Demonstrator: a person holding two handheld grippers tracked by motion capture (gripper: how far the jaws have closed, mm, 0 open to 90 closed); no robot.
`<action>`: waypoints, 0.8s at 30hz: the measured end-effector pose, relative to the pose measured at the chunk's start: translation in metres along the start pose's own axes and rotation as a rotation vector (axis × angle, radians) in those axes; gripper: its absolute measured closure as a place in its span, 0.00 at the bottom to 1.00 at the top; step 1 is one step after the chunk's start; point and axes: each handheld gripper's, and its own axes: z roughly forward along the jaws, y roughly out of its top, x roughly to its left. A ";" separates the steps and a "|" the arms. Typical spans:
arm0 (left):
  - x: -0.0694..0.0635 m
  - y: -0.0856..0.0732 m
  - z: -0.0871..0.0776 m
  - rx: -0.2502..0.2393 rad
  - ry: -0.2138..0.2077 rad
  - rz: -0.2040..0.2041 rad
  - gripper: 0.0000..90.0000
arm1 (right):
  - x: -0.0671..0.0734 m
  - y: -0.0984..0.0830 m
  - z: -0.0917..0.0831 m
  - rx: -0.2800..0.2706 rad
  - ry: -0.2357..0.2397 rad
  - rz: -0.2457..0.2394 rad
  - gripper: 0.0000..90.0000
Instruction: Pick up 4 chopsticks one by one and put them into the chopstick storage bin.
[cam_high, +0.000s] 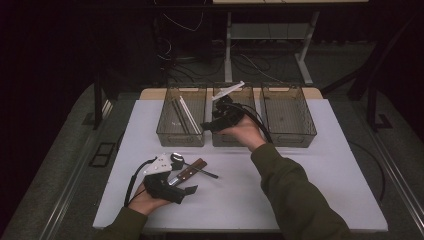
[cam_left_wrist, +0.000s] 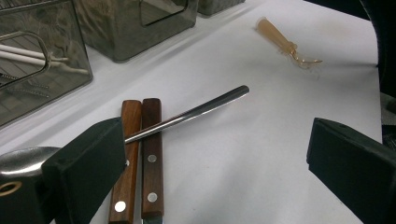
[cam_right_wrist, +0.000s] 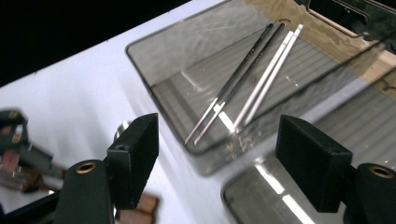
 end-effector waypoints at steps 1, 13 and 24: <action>0.000 0.000 0.000 0.001 0.000 -0.004 0.04 | -0.001 -0.004 -0.004 -0.003 0.000 -0.005 0.34; 0.001 0.000 0.001 -0.003 0.001 -0.012 0.03 | -0.004 -0.049 -0.042 -0.051 0.035 -0.011 0.34; 0.000 0.000 0.001 0.003 0.008 -0.009 0.03 | -0.004 -0.091 -0.068 -0.073 0.023 -0.005 0.35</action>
